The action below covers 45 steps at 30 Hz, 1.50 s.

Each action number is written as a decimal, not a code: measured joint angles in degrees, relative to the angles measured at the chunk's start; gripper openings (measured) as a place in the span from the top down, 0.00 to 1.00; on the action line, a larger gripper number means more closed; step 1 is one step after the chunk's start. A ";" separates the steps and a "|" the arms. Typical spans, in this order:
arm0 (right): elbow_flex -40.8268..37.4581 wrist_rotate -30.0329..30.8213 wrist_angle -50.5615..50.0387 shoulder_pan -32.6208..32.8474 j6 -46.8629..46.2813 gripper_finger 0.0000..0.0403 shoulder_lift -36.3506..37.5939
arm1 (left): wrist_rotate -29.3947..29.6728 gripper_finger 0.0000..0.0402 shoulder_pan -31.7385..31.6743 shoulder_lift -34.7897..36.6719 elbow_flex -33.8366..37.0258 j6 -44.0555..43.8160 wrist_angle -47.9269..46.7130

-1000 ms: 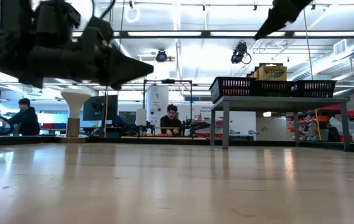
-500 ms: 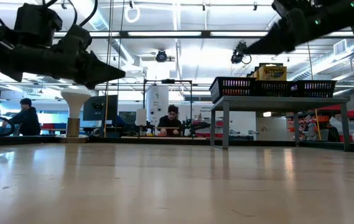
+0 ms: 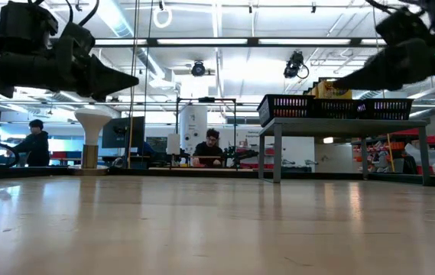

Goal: Pick & Place Office Desk Supplies
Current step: Return to Home Position

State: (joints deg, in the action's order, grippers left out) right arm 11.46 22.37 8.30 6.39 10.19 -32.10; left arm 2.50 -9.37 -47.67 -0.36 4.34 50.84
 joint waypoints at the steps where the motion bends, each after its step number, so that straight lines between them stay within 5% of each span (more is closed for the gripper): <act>1: -1.48 0.04 0.02 -0.13 0.42 1.00 2.17 | 0.01 0.98 0.00 0.98 -0.01 0.02 -1.72; 6: -6.94 -0.51 -0.58 -0.24 2.18 1.00 13.51 | 1.82 0.98 -0.13 5.92 -0.02 0.90 -7.47; 14: -7.45 -1.40 -14.88 -0.24 1.94 1.00 32.25 | 2.56 0.98 -0.24 13.45 -0.02 1.71 -10.31; 25: -7.43 -1.73 -16.27 -4.17 0.70 1.00 32.04 | 3.43 0.98 -0.48 24.63 -0.02 1.52 -26.22; 30: -7.45 -6.93 -16.19 -9.83 -2.13 1.00 32.00 | 3.46 0.98 -0.48 27.66 -0.02 1.06 -26.69; 39: -7.45 -6.89 -16.31 -16.10 -5.49 1.00 32.00 | 7.10 0.98 -0.48 34.07 -0.02 2.26 -27.96; 45: -7.47 -6.28 -16.63 -17.02 -6.95 1.00 32.00 | 5.43 0.98 -0.48 43.70 -0.02 0.96 -39.55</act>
State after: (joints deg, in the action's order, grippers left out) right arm 3.99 16.09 -8.34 -10.63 3.24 -0.10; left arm 7.93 -9.85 -3.97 -0.38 5.30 11.29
